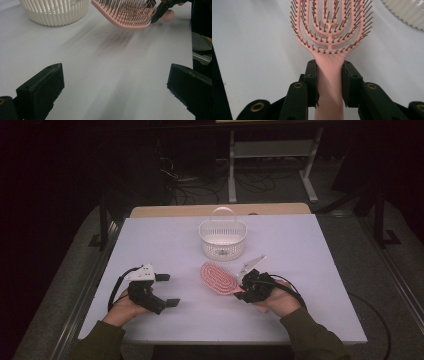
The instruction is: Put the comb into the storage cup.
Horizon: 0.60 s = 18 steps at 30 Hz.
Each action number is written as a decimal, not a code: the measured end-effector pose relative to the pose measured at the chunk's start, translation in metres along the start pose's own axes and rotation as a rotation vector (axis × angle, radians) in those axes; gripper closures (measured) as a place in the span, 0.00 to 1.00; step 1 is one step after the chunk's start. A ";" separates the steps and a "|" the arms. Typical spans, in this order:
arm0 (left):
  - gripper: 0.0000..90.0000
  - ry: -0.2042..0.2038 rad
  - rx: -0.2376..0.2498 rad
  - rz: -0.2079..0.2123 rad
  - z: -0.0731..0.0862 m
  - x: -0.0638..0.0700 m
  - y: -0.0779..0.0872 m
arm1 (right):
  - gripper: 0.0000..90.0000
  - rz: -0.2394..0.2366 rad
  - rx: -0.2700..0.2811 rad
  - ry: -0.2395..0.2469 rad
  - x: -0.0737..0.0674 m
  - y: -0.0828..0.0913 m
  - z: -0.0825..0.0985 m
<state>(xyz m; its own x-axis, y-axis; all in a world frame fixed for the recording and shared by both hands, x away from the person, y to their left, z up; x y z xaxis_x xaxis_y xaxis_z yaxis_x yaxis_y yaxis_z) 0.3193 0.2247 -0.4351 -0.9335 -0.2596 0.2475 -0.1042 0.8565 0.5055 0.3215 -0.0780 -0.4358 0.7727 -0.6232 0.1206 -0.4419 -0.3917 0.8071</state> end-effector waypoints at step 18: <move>0.01 0.007 -0.003 0.002 0.000 -0.001 -0.002 | 0.76 0.059 0.239 -0.098 0.014 0.022 -0.009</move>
<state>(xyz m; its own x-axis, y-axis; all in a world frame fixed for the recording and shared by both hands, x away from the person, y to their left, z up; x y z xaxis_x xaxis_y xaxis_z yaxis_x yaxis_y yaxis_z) 0.3199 0.2237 -0.4365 -0.9314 -0.2605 0.2542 -0.1009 0.8559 0.5072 0.3270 -0.0896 -0.4115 0.6996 -0.7078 0.0979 -0.5891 -0.4938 0.6396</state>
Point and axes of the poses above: each handheld gripper's, and its own axes: y roughly backward along the jaws, z roughly out of its underside, x roughly to its right, the point moved 4 cm from there along -y, roughly forward along the jaws, and after that the axes turned 12 degrees about z, right-handed, at the moved point
